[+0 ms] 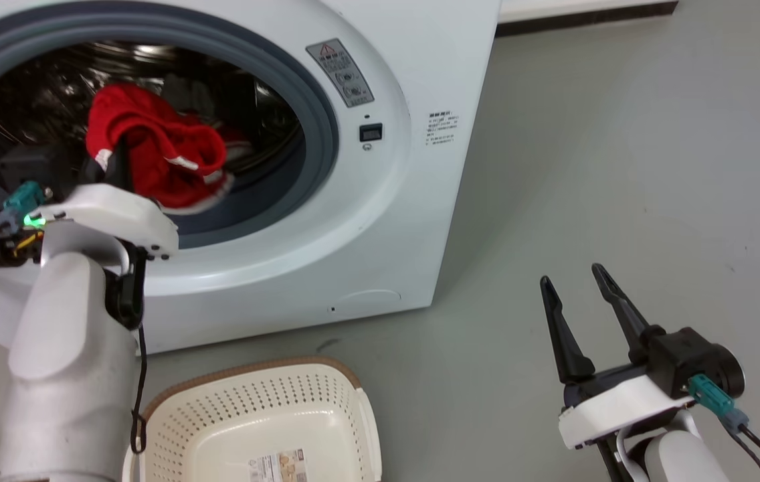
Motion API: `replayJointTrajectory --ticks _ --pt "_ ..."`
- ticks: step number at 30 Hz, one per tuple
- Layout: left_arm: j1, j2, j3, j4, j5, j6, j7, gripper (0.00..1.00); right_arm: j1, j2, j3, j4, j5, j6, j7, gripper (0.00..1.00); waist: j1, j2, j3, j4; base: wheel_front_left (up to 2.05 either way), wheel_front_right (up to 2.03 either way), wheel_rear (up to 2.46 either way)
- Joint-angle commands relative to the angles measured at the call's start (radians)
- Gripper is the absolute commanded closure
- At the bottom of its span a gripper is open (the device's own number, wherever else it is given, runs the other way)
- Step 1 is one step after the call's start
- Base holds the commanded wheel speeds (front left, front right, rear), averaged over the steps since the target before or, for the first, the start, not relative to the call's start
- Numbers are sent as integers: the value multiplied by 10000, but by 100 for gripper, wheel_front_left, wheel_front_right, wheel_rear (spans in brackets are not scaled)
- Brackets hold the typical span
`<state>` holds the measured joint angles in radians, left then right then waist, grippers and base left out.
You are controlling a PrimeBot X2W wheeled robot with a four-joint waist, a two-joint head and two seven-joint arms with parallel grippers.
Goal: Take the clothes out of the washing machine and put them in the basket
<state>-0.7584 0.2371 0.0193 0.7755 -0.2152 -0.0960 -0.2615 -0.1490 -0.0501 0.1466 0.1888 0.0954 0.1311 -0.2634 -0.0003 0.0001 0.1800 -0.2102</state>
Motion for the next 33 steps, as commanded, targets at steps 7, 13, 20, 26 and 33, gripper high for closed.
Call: replayJointTrajectory --ticks 7,13,20,26,33 --pt "1780 -495 250 -2469 -31 55 -50 100 548 -1 -274 67 -59 -7 -10 0 3 -1 -833 372 0 0 0" --pt "3422 -1031 1 -4646 48 264 -30 100 819 0 -433 -90 -180 -7 143 0 3 -1 -1126 774 0 0 0" --pt "5741 -1410 -388 -6745 12 639 560 100 972 0 -408 -357 -301 -7 374 0 3 -1 -1244 1164 0 0 0" --pt "7260 -1595 -586 -6558 -269 880 972 100 1036 0 -443 -560 -363 -5 496 0 3 -1 -1046 1525 0 0 0" --pt "7312 -1700 -769 -4256 -710 770 682 100 742 0 -323 -717 -440 -7 610 0 3 -1 -438 1765 0 0 0"
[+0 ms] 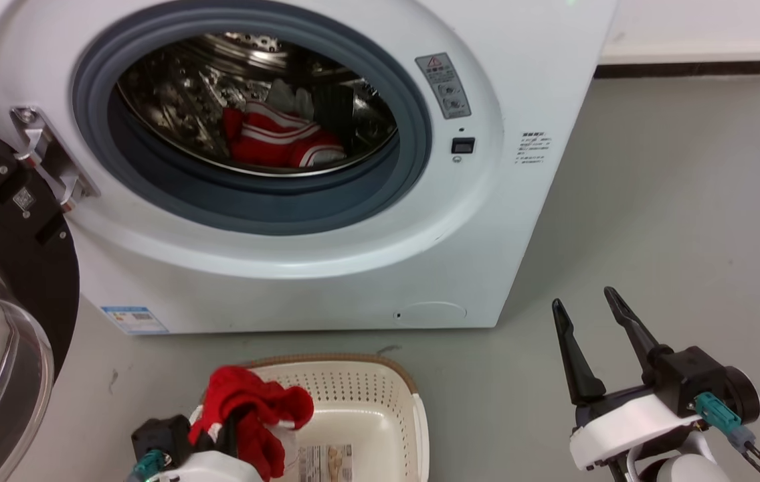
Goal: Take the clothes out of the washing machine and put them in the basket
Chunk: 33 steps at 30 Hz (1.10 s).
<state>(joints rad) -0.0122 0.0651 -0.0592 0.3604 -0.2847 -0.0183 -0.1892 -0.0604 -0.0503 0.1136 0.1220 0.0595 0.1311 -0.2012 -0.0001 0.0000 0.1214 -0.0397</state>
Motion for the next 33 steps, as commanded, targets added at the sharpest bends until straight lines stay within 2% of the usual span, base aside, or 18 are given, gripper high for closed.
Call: replayJointTrajectory --ticks 1,8,9,16,23,33 --pt "-291 11 -20 278 -43 -40 -89 100 -195 4 24 -72 -89 -7 -1 0 1 0 271 79 0 0 0" --pt "-1660 -30 -78 3410 -334 -252 -282 100 -644 -1 369 -179 -89 -7 10 0 1 0 1344 -10 0 0 0" --pt "-2541 -47 -102 4681 -438 -364 -365 100 -887 1 463 -207 -149 -7 11 0 1 0 1909 -42 0 0 0" --pt "-4488 -74 -185 7126 -624 -561 -452 100 -1628 2 818 -301 -210 -7 -31 0 1 0 3446 -260 0 0 0" --pt "-5798 102 -232 8557 -676 -587 -398 100 -2249 2 1135 -321 -169 -7 -191 0 1 0 4815 -525 0 0 0" --pt "-6550 408 -259 9154 -805 -419 136 100 -2836 2 1619 -89 -151 -7 -366 0 1 0 6088 -666 0 0 0"
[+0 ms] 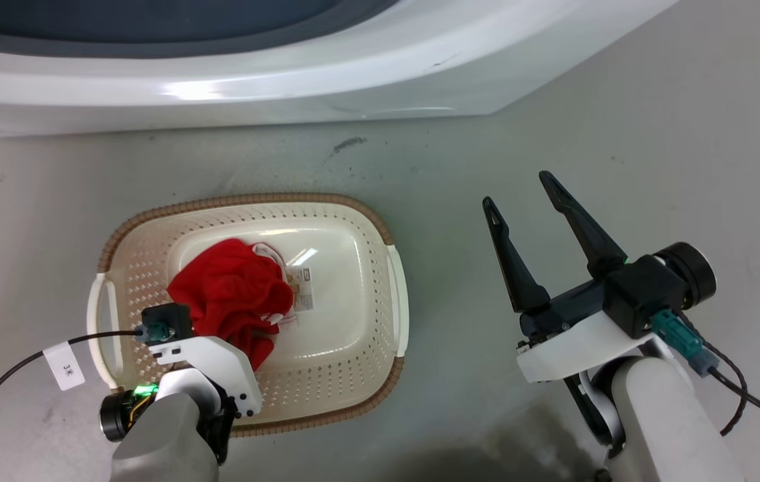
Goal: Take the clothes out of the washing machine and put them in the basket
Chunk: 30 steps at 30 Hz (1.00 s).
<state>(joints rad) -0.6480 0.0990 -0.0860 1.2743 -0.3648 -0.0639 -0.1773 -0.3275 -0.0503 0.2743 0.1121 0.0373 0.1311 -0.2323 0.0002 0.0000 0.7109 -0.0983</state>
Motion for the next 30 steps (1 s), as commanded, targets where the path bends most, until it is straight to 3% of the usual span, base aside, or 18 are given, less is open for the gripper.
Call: replayJointTrajectory --ticks 1,3,4,5,7,23,30 --pt "-190 84 4 34 -23 42 43 100 -188 2 25 50 87 -7 -82 0 -2 0 237 -87 0 0 0" --pt "-173 93 -3 54 -39 90 84 100 -207 2 36 84 99 -7 -100 0 -2 0 259 -88 0 0 0" --pt "-164 86 8 74 -76 125 148 95 -232 2 44 118 111 -7 -118 0 -2 0 268 -83 0 0 0" --pt "-157 77 10 84 -89 129 155 76 -267 2 37 161 119 -7 -138 0 -2 0 256 -71 0 0 0" --pt "-97 70 -11 97 -120 126 181 0 -295 2 36 273 136 -7 -171 0 -2 0 130 -32 0 0 0" --pt "1893 -309 -12 8 -438 -17 -829 0 705 1 -187 1104 287 -7 -307 0 -2 0 -3639 296 0 0 0" --pt "2696 -345 -25 -2085 65 226 -888 0 1169 1 -570 986 145 -7 -205 0 -2 0 -4362 524 0 0 0"
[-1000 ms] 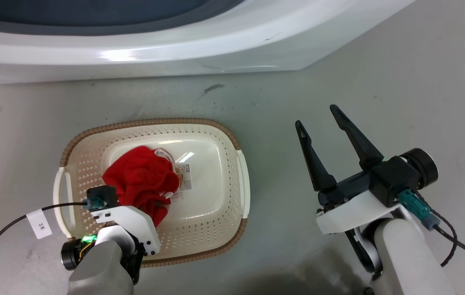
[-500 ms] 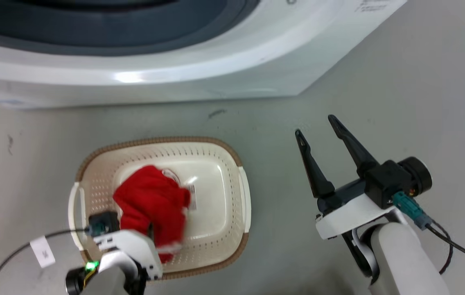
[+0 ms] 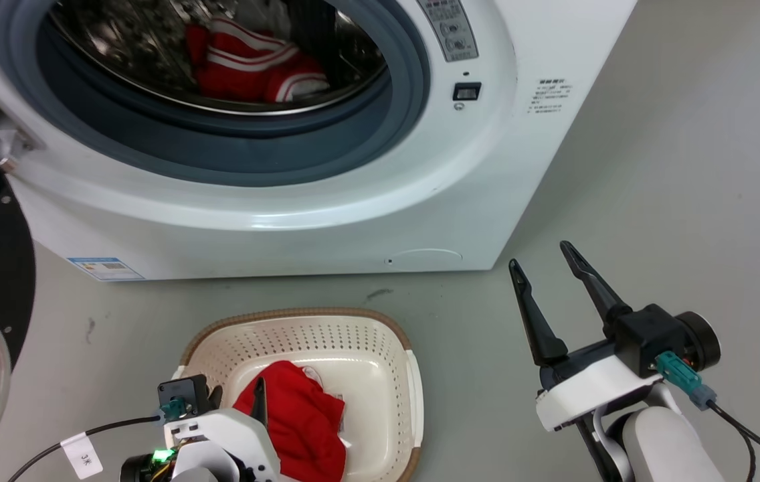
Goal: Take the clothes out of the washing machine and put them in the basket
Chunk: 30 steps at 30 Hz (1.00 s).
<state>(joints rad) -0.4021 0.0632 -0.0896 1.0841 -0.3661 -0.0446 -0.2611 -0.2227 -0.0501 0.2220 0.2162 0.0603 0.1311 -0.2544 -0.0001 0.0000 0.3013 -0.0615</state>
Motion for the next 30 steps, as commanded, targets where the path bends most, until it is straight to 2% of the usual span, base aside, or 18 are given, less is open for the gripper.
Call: replayJointTrajectory --ticks 1,8,17,22,30 --pt "348 14 41 -607 216 90 -49 0 180 -1 -100 -88 -102 -7 43 0 1 0 -328 182 0 0 0" --pt "1047 -35 461 -3464 1092 335 -44 0 516 -1 -455 -374 -194 -7 181 0 1 0 -710 277 0 0 0" --pt "1094 -96 917 -6566 1994 299 -42 0 592 0 -720 -623 -269 -7 312 0 1 0 -801 292 0 0 0" --pt "255 -79 1158 -7033 2250 176 -44 0 425 0 -741 -836 -340 -7 371 0 1 0 -507 148 0 0 0" --pt "-1854 503 1471 -6192 2489 -179 -43 0 107 2 -643 -959 -177 -7 313 0 1 0 418 -542 0 0 0"
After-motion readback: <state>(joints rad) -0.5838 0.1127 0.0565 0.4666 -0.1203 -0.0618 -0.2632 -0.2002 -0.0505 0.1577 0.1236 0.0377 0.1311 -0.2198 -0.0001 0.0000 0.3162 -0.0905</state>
